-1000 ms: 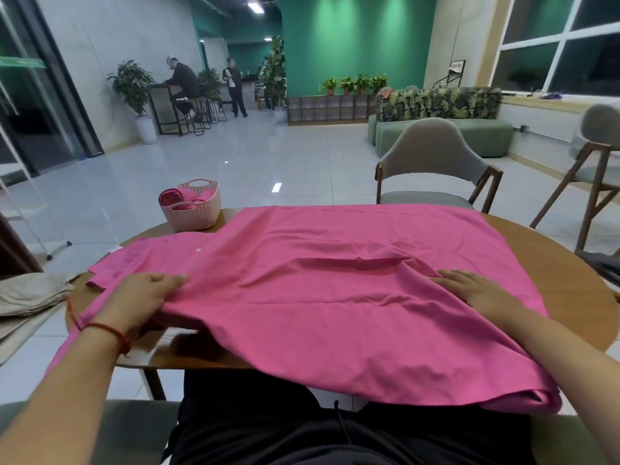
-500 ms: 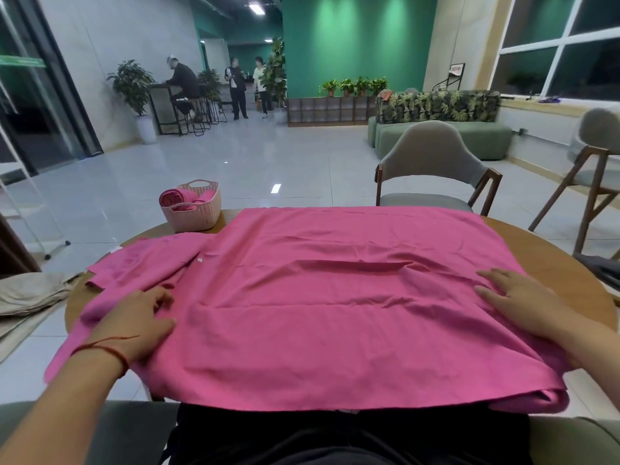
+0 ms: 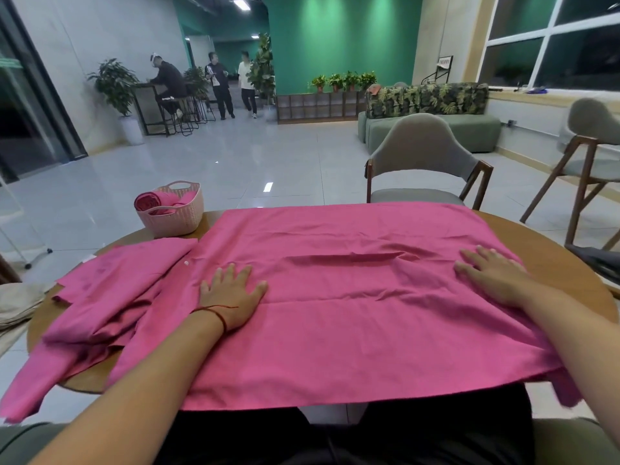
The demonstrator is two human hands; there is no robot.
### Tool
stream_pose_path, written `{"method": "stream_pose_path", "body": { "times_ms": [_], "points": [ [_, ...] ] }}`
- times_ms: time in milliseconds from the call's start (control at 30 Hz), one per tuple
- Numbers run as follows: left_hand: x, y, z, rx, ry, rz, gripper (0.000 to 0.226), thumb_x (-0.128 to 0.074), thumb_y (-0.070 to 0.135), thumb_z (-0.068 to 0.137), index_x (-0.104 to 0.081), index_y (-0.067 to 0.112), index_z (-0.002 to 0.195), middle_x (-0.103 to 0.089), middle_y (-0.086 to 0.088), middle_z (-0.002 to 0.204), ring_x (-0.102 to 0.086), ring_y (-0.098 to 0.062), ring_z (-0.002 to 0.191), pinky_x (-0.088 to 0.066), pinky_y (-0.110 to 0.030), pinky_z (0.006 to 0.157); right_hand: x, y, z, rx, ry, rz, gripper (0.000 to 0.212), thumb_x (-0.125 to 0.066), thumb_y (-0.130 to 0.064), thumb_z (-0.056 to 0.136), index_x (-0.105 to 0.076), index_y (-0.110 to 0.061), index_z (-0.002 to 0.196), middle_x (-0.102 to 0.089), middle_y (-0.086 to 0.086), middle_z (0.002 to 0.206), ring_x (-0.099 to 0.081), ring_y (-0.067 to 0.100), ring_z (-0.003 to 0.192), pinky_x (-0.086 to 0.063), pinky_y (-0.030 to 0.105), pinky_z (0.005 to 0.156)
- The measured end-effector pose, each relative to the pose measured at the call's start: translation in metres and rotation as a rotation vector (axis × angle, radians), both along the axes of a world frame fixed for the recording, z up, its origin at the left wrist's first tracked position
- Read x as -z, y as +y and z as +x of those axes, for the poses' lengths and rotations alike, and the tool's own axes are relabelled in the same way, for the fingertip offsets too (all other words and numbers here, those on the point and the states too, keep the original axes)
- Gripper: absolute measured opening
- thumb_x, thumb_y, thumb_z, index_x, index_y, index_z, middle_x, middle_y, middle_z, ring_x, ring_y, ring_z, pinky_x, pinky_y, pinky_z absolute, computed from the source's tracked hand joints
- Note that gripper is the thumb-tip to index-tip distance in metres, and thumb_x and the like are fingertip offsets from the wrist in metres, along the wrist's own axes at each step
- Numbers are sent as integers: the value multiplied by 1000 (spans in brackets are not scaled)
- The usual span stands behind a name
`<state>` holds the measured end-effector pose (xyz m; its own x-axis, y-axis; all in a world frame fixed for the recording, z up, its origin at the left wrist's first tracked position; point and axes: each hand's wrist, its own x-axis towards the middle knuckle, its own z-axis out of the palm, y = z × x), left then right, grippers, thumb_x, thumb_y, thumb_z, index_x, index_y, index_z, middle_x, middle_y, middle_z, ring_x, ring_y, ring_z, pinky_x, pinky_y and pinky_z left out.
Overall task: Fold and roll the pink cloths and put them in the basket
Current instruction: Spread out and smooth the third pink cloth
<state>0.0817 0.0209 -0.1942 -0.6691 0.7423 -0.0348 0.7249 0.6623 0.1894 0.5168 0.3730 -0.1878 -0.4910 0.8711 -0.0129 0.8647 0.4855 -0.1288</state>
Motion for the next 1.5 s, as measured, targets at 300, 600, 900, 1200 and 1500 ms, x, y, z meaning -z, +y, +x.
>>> {"method": "stream_pose_path", "body": {
  "times_ms": [300, 600, 900, 1200, 1500],
  "points": [
    [-2, 9, -17, 90, 10, -41, 80, -23, 82, 95, -12, 44, 164, -2, 2, 176, -3, -25, 162, -4, -55, 128, -43, -13, -18, -101, 28, -7, 110, -14, -96, 78, -33, -32, 166, -32, 2, 173, -34, 25, 156, -25, 44, 127],
    [1, -38, -20, 91, 0, -99, 78, -19, 84, 94, -5, 49, 163, 3, 11, 175, 1, -19, 162, -4, -57, 128, -31, -137, 29, -215, -84, -173, 110, -17, -110, 69, -9, -57, 164, -1, -17, 176, -7, 19, 164, -12, 52, 132],
    [3, -97, 27, 168, -12, -103, 82, -16, 90, 88, 0, 56, 161, 9, 17, 173, 7, -16, 161, 1, -56, 127, -7, -205, 79, -284, -95, -68, 94, -34, -102, 78, 13, -71, 153, 24, -29, 167, 14, 6, 160, -1, 54, 132],
    [-1, -172, 11, 483, -26, -61, 99, -62, 86, 73, -6, 70, 153, 4, 36, 166, 6, -7, 159, -4, -48, 130, 4, -201, 137, -124, 253, 157, 85, -64, 3, 81, -55, -54, 143, -59, -20, 147, -58, 14, 133, -51, 44, 111],
    [-26, -206, 5, 322, -163, 274, 67, -64, 5, 85, -67, 56, 128, -53, 41, 141, -45, 14, 137, -34, -28, 117, 8, -151, 192, 121, 450, 170, 71, -63, 0, 95, -59, -70, 98, -76, -2, 117, -67, 30, 104, -57, 53, 90]
  ]
}}
